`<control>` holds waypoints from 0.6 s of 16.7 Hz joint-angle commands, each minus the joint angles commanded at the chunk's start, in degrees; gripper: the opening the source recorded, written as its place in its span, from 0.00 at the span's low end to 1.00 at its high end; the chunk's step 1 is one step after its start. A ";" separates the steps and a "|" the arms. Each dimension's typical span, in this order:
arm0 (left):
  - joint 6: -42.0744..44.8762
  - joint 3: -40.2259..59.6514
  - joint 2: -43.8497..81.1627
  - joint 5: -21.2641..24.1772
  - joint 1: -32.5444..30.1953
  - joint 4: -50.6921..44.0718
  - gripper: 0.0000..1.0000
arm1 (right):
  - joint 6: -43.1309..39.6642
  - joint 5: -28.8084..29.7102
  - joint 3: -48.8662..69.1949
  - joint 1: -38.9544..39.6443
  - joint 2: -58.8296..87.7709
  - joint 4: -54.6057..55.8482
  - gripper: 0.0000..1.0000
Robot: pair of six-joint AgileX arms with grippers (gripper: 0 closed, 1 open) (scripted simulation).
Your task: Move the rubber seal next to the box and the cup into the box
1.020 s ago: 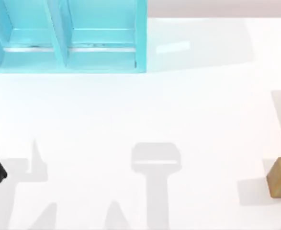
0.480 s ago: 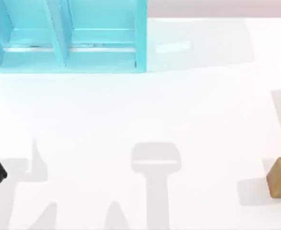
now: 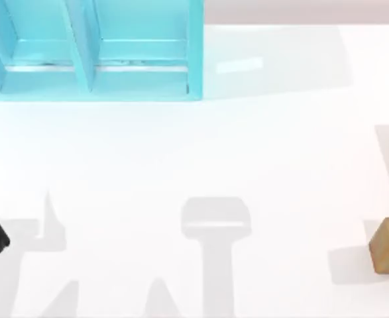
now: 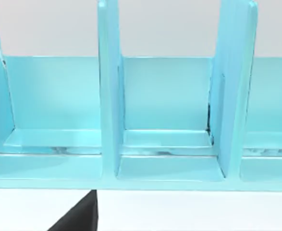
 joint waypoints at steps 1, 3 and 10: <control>0.00 0.00 0.00 0.00 0.00 0.00 1.00 | 0.00 0.00 0.00 0.00 0.00 0.00 0.15; 0.00 0.00 0.00 0.00 0.00 0.00 1.00 | 0.00 0.00 0.00 0.00 0.00 0.00 0.30; 0.00 0.00 0.00 0.00 0.00 0.00 1.00 | 0.00 0.00 0.00 0.00 0.00 0.00 0.83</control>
